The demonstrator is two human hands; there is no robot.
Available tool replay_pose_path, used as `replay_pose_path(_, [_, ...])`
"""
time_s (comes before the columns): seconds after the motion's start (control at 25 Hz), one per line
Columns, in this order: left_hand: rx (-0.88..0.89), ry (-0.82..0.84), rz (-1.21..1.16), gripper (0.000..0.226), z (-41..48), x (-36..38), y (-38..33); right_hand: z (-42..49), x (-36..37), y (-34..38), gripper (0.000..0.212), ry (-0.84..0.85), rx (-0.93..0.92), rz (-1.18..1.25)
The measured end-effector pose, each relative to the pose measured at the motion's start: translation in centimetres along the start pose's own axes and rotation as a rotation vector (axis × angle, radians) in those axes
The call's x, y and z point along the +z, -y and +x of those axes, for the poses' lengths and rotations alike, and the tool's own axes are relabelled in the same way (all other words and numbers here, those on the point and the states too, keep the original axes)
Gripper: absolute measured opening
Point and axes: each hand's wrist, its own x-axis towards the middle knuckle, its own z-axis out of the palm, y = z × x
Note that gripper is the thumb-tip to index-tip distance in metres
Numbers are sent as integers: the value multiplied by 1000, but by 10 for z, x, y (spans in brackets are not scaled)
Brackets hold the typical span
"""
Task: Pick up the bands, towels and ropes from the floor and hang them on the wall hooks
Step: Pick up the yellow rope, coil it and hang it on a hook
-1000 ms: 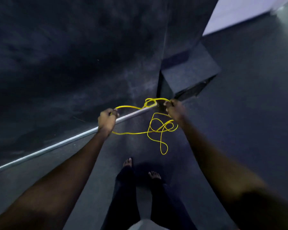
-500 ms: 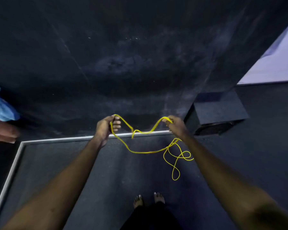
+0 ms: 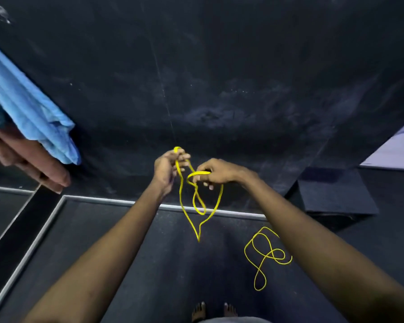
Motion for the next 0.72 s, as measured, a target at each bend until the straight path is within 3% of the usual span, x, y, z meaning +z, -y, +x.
replay_pose_path(0.12, [-3,-56,-523,16,-5,-22,-31,3,6,-26,16,-303,156,113])
replay_pose_path(0.2, [40,16,-603,21,-6,-31,-40,0,21,-44,16,-288,206,81])
replay_pose_path(0.28, [25,123,-448,27,-4,-26,-36,-2,42,-53,16,-208,182,-7])
replay_pose_path(0.4, [-82,309,91,62,-4,-10,-3,-6,54,-43,14,-195,49,-36])
replay_pose_path(0.52, [-207,446,259,82,-15,-3,36,-8,37,-32,13,-207,-92,-62])
replay_pose_path(0.6, [-252,499,262,75,-21,-5,51,-9,24,-34,11,-316,-93,-20])
replay_pose_path(0.72, [-312,521,182,40,-25,2,53,-6,24,-55,25,-431,76,240])
